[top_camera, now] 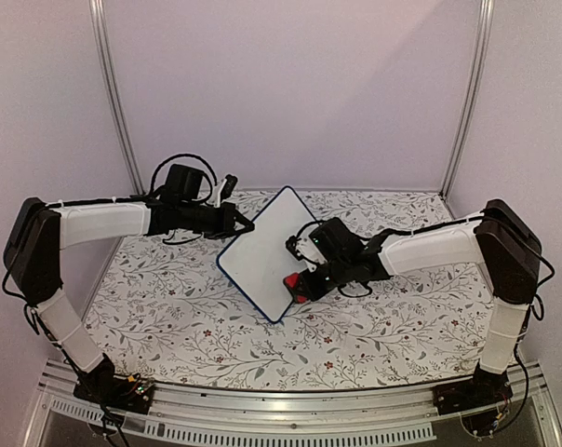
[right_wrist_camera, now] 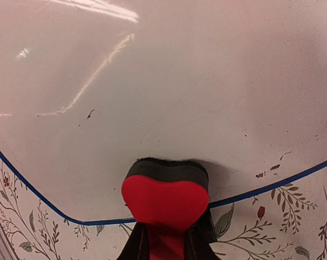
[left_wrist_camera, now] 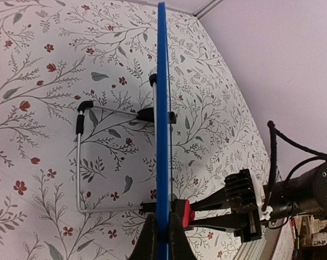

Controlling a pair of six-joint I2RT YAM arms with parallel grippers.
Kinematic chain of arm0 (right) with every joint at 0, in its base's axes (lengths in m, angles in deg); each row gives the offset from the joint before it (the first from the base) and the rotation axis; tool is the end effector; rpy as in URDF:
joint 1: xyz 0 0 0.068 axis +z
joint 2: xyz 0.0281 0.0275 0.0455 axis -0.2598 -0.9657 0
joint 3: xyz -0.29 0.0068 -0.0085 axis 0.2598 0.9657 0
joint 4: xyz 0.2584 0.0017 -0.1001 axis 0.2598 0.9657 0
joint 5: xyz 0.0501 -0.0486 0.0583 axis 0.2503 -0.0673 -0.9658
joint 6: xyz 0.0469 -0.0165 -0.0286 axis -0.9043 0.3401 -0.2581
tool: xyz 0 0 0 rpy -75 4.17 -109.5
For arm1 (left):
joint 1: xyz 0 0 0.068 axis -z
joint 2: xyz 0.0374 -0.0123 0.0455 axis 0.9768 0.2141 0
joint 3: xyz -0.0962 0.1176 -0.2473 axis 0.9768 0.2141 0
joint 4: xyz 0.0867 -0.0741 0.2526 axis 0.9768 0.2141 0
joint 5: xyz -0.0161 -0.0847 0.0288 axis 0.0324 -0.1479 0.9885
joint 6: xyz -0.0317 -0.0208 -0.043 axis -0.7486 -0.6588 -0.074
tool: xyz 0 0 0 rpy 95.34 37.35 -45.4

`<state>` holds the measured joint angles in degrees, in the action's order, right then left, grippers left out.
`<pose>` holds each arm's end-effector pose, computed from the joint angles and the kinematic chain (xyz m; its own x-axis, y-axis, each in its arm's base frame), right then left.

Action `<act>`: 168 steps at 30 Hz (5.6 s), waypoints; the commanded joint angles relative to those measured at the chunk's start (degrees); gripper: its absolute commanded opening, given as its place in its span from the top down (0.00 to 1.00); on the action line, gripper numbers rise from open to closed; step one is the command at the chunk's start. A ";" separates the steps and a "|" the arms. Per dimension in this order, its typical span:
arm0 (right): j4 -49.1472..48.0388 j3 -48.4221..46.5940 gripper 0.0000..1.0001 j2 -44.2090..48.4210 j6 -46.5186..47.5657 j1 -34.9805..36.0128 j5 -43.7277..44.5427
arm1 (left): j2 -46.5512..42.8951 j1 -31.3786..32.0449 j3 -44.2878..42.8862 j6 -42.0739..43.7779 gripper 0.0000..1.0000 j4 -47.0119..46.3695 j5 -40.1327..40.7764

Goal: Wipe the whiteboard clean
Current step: Erase the whiteboard at the center of the board, then place the whiteboard eraser at the center of the board.

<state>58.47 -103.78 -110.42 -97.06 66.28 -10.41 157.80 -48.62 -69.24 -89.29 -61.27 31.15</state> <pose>0.2601 0.3294 0.1645 -0.6133 -0.4889 -0.6203 -0.7168 0.6744 0.1771 0.3360 -0.2092 0.2448 -0.8245 -0.0270 -0.5652 0.4231 0.6339 -0.6475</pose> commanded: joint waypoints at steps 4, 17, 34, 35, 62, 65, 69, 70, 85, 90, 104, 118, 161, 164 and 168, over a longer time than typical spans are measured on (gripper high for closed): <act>2.21 -0.55 1.00 0.27 -5.18 -5.73 3.45 | 0.55 1.13 -0.60 0.56 1.00 1.57 -3.11; -0.76 1.98 1.00 4.42 -5.82 -8.44 0.99 | 0.29 1.13 -0.60 0.58 1.00 1.60 -3.14; -17.65 5.33 1.00 1.54 -1.88 1.24 8.80 | 0.70 1.03 -0.69 0.45 1.00 1.54 -3.19; -17.69 5.04 1.00 1.08 -1.59 2.08 9.65 | 0.74 1.01 -0.69 0.49 1.00 1.54 -3.23; -14.46 6.24 1.00 -1.36 -3.16 4.00 22.49 | 0.38 0.81 -0.60 0.45 1.00 1.45 -3.46; -14.12 6.11 1.00 -1.56 -3.28 3.59 22.85 | 0.39 0.80 -0.63 0.41 1.00 1.46 -3.42; -15.08 6.30 1.00 -1.48 -3.34 3.71 19.80 | 0.34 0.78 -0.60 0.40 1.00 1.45 -3.51; -15.78 6.57 1.00 -1.39 -3.27 4.06 19.23 | 0.31 0.85 -0.60 0.37 1.00 1.50 -3.50; -27.10 11.93 1.00 2.43 -1.11 10.20 12.99 | 0.12 0.78 -0.60 0.36 1.00 1.51 -3.61; -27.95 11.70 1.00 3.73 0.87 11.33 11.78 | -0.06 0.84 -0.54 0.32 1.00 1.45 -3.55; -28.12 16.18 1.00 14.35 -5.79 5.04 18.37 | -0.47 0.79 -0.52 0.29 1.00 1.42 -3.52; -45.81 16.76 1.00 2.83 -15.29 2.70 6.36 | -0.18 0.97 -0.51 0.32 1.00 1.43 -3.42; -50.56 10.06 1.00 -6.41 -15.17 -0.34 8.23 | 0.18 0.67 -0.60 0.43 1.00 1.33 -3.99; -50.82 9.50 1.00 -5.92 -14.24 -0.40 8.35 | 0.16 0.52 -0.60 0.41 1.00 1.27 -3.90; -49.66 10.43 1.00 -5.84 -13.49 -0.37 7.92 | -0.09 0.55 -0.60 0.35 1.00 1.28 -4.16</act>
<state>9.36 -92.78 -114.97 -112.40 66.52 -4.83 157.84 -48.84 -69.24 -88.13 -61.40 29.99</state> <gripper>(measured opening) 0.167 0.024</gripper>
